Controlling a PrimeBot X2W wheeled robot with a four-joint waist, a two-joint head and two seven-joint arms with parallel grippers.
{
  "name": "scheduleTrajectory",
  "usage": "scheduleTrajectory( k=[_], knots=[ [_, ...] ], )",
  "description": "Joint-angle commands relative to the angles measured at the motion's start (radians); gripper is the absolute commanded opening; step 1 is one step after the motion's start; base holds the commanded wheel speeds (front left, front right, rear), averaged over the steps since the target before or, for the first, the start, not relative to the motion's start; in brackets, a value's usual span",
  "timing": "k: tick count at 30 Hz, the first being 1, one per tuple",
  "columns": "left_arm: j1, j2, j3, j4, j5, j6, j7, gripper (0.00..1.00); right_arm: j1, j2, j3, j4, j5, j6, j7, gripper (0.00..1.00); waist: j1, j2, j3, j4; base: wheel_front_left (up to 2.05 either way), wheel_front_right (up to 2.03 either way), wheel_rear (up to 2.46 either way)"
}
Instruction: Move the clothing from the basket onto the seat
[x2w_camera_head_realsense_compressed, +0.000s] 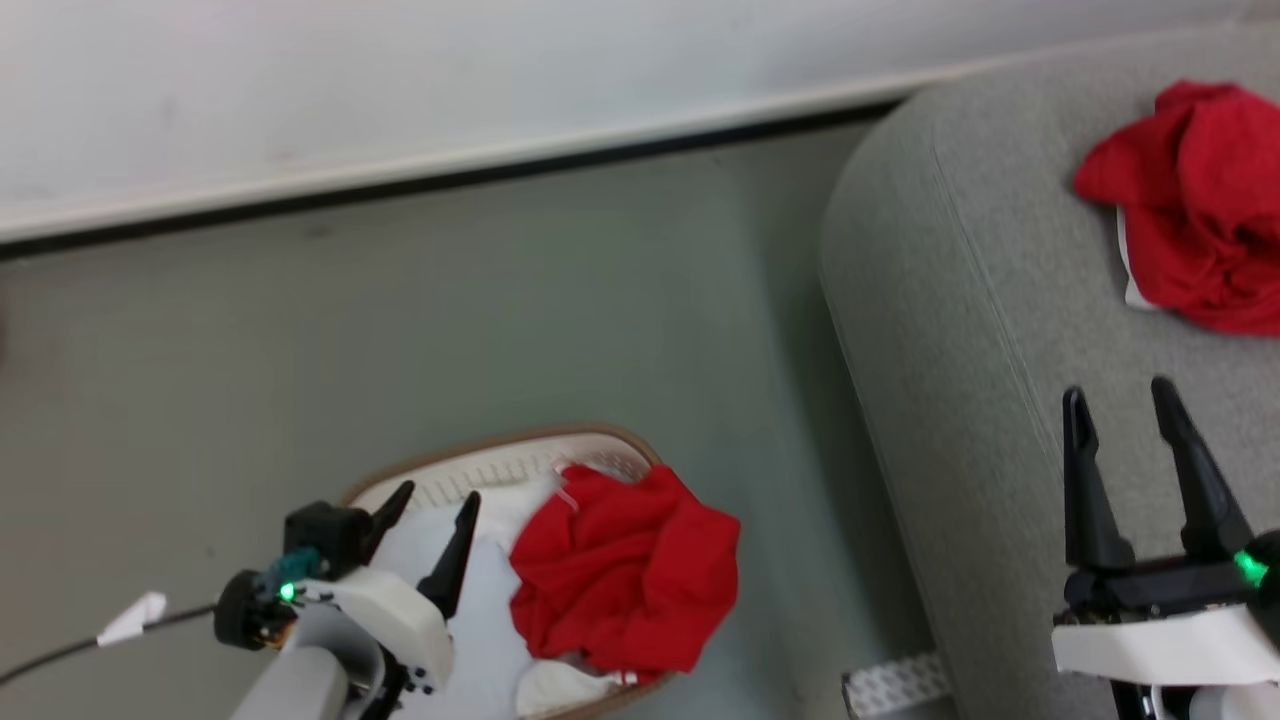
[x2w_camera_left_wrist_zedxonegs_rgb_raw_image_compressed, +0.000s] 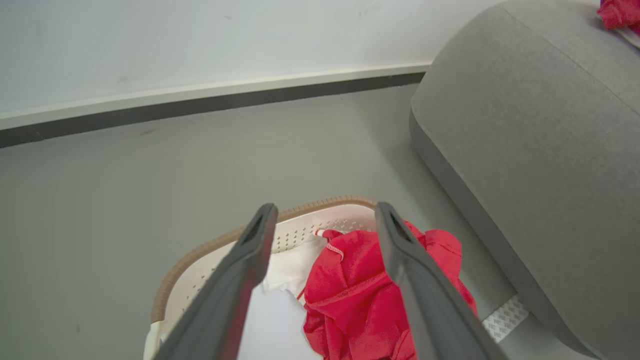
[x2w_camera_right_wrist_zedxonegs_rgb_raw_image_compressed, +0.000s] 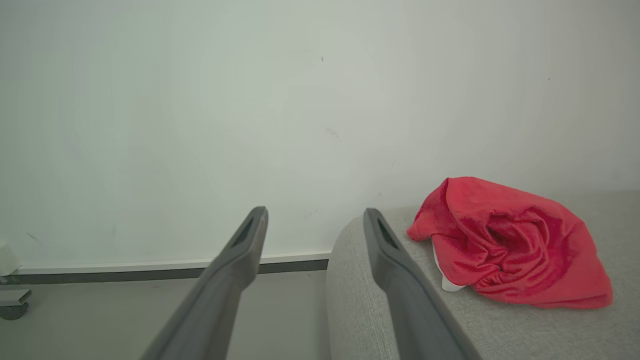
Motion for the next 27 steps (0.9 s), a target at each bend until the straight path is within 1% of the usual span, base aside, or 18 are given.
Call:
scheduleTrajectory(
  k=[1,4,8,11,15,19,23,27],
  knots=[
    [-0.040,0.024,-0.019,0.045,-0.027,-0.002,0.008,1.00,-0.030,0.010,-0.003,-0.015,-0.001,-0.002,0.000,1.00,-0.0003,0.0000,0.110,-0.078,0.00,0.00,0.00],
    [-0.122,0.055,-0.079,0.147,-0.050,-0.001,0.027,1.00,-0.064,0.030,-0.010,-0.040,-0.003,-0.002,0.000,1.00,-0.0003,0.0000,0.182,-0.112,0.00,0.00,0.00],
    [-0.212,0.089,-0.166,0.249,-0.083,-0.001,0.055,1.00,-0.108,0.043,-0.010,-0.077,0.004,-0.002,0.000,1.00,-0.0003,0.0000,0.272,-0.153,0.00,0.00,0.00],
    [-0.269,0.113,-0.231,0.308,-0.107,-0.001,0.110,1.00,-0.138,0.043,-0.009,-0.109,0.040,-0.002,0.000,1.00,-0.0003,0.0000,0.340,-0.181,0.00,0.00,0.00],
    [-0.336,0.151,-0.310,0.348,-0.159,-0.001,0.177,1.00,-0.175,0.044,-0.010,-0.157,0.086,-0.003,0.000,1.00,-0.0003,0.0000,0.428,-0.211,0.00,0.00,0.00],
    [-0.386,0.192,-0.385,0.372,-0.216,-0.001,0.239,1.00,-0.200,0.044,0.000,-0.188,0.114,-0.003,0.000,1.00,-0.0003,0.0000,0.491,-0.236,0.00,0.00,0.00],
    [-0.432,0.220,-0.411,0.394,-0.279,-0.001,0.281,1.00,-0.216,0.044,0.008,-0.202,0.140,-0.003,0.000,1.00,-0.0003,0.0000,0.534,-0.255,0.00,0.00,0.00],
    [-0.463,0.236,-0.441,0.394,-0.331,-0.001,0.305,1.00,-0.231,0.044,0.019,-0.212,0.153,-0.002,0.000,1.00,-0.0003,0.0000,0.565,-0.271,0.00,0.00,0.00]
  ],
)
